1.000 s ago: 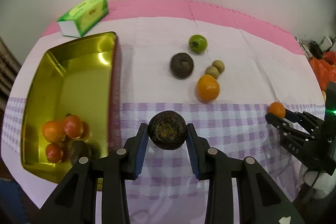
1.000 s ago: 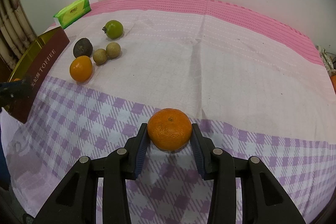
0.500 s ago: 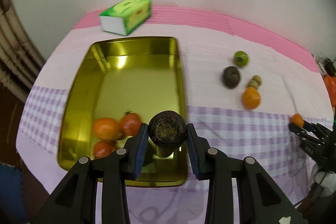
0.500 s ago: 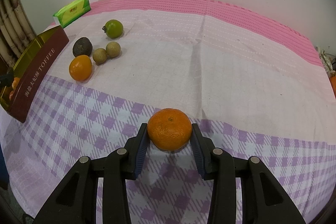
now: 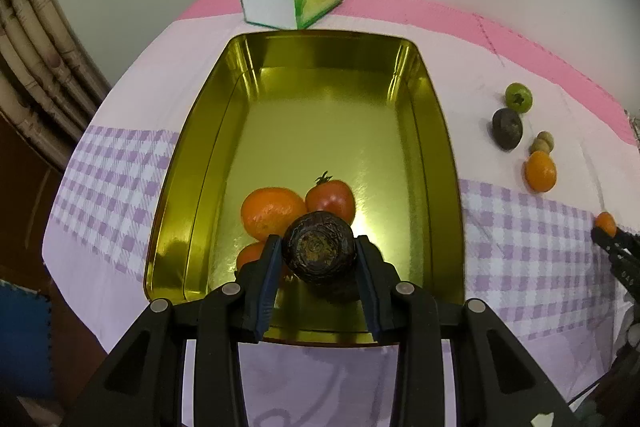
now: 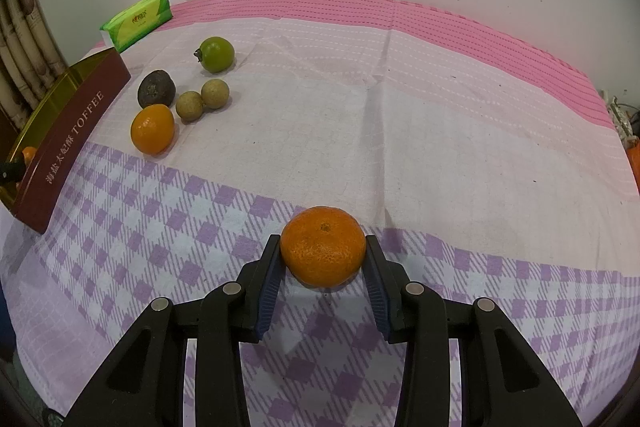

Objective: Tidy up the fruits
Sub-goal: 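Carry the dark brown fruit into the tin tray with the left gripper and open it, then carry the mandarin into the tin tray with the right gripper and release it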

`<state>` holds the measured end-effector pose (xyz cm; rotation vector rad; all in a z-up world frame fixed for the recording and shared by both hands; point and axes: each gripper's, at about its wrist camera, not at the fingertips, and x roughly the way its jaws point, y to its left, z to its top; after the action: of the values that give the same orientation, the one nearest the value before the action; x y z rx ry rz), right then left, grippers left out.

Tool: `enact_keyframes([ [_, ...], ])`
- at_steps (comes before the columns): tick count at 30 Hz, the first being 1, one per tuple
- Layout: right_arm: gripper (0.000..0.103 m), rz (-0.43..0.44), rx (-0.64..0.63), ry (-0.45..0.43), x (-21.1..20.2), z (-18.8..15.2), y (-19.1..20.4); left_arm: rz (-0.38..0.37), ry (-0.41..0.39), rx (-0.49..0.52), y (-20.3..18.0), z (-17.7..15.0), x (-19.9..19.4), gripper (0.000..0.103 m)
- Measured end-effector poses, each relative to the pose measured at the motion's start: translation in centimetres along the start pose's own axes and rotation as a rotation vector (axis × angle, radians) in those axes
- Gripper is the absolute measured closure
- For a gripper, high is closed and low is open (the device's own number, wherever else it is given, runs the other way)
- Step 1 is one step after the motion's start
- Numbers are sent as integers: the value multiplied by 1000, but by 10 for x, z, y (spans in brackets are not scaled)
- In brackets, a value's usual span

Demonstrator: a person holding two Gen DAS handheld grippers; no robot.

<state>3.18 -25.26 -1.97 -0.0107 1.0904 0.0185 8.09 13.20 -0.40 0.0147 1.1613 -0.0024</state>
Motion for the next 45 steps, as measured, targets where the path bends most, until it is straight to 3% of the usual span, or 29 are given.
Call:
enact_keyframes([
  [28, 62, -9, -2, 4, 1, 1, 1, 12, -7, 3, 6, -3, 6, 68],
  [34, 62, -12, -2, 8, 2, 2, 1, 18, -16, -2, 9, -3, 3, 62],
  [45, 63, -21, -13, 20, 2, 6, 9, 34, -68, 8, 8, -5, -13, 35],
])
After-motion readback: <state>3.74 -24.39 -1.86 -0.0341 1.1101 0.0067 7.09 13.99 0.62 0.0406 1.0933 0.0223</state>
